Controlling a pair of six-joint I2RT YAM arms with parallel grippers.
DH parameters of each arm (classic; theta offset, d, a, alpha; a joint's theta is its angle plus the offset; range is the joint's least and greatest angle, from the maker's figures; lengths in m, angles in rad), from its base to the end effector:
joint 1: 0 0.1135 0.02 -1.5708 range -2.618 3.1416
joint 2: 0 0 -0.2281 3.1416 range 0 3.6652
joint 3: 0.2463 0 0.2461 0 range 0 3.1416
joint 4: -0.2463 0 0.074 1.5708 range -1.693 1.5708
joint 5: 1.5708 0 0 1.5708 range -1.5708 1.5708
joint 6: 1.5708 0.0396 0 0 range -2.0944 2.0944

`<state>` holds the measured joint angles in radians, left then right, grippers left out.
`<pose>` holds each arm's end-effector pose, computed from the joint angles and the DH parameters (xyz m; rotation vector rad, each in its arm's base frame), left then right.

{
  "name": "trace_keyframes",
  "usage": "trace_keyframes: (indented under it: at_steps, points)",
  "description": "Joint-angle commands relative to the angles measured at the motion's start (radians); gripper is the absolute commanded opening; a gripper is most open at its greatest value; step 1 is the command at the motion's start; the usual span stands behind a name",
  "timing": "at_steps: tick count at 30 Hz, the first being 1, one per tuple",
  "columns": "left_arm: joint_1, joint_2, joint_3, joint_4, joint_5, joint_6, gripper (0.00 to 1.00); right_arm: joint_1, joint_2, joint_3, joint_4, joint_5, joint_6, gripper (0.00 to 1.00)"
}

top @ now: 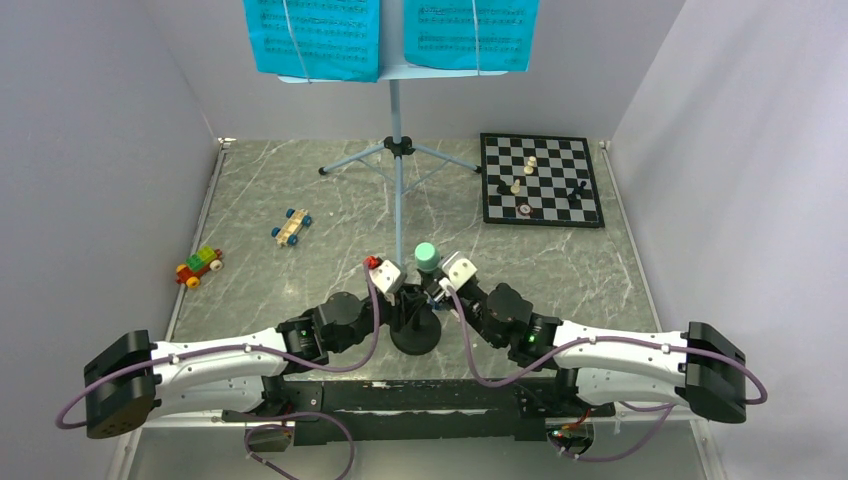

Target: Pack up the instrument practice props

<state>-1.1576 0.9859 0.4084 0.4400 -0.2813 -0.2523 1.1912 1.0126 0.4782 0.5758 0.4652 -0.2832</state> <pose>0.1055 -0.2134 0.2083 0.5735 1.6747 -0.8023 0.1071 0.2205 0.2416 -0.7341 1.3595 0.3663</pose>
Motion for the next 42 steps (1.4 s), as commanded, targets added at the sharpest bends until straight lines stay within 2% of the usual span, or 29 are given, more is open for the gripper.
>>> trace_keyframes:
  at_steps: [1, 10, 15, 17, 20, 22, 27, 34, 37, 38, 39, 42]
  points:
    - [-0.002, 0.027, -0.066, -0.266, -0.017, -0.043, 0.0, -0.053, -0.083, 0.071, 0.126, 0.278, -0.035, 0.0]
    - [-0.002, 0.033, -0.051, -0.27, -0.01, -0.043, 0.0, -0.061, -0.153, 0.076, 0.062, 0.401, -0.083, 0.0]
    - [-0.003, 0.01, -0.045, -0.274, -0.017, -0.065, 0.0, -0.061, -0.217, 0.117, -0.149, 0.393, 0.047, 0.0]
    - [-0.002, -0.014, -0.032, -0.287, -0.027, -0.073, 0.15, -0.061, -0.236, 0.133, -0.24, 0.383, 0.117, 0.0]
    - [-0.002, -0.041, -0.002, -0.319, -0.036, -0.084, 0.43, -0.061, -0.266, 0.137, -0.324, 0.371, 0.173, 0.0]
    - [-0.002, -0.055, 0.02, -0.338, -0.034, -0.088, 0.56, -0.061, -0.288, 0.125, -0.35, 0.366, 0.193, 0.0]
    - [-0.002, -0.079, 0.064, -0.361, -0.034, -0.085, 0.7, -0.061, -0.317, 0.105, -0.407, 0.356, 0.24, 0.0]
    - [-0.002, -0.135, 0.089, -0.395, -0.045, -0.099, 0.78, -0.062, -0.346, 0.132, -0.559, 0.341, 0.385, 0.0]
    - [-0.002, -0.2, 0.089, -0.419, -0.082, -0.113, 0.84, -0.064, -0.34, 0.191, -0.686, 0.329, 0.488, 0.0]
    - [-0.002, -0.224, 0.088, -0.428, -0.101, -0.122, 0.94, -0.068, -0.336, 0.218, -0.728, 0.311, 0.523, 0.0]
    - [-0.002, -0.255, 0.086, -0.436, -0.117, -0.13, 0.99, -0.074, -0.334, 0.245, -0.757, 0.283, 0.551, 0.0]
    - [-0.002, -0.345, 0.081, -0.426, -0.146, -0.114, 0.99, -0.085, -0.324, 0.327, -0.817, 0.186, 0.593, 0.0]
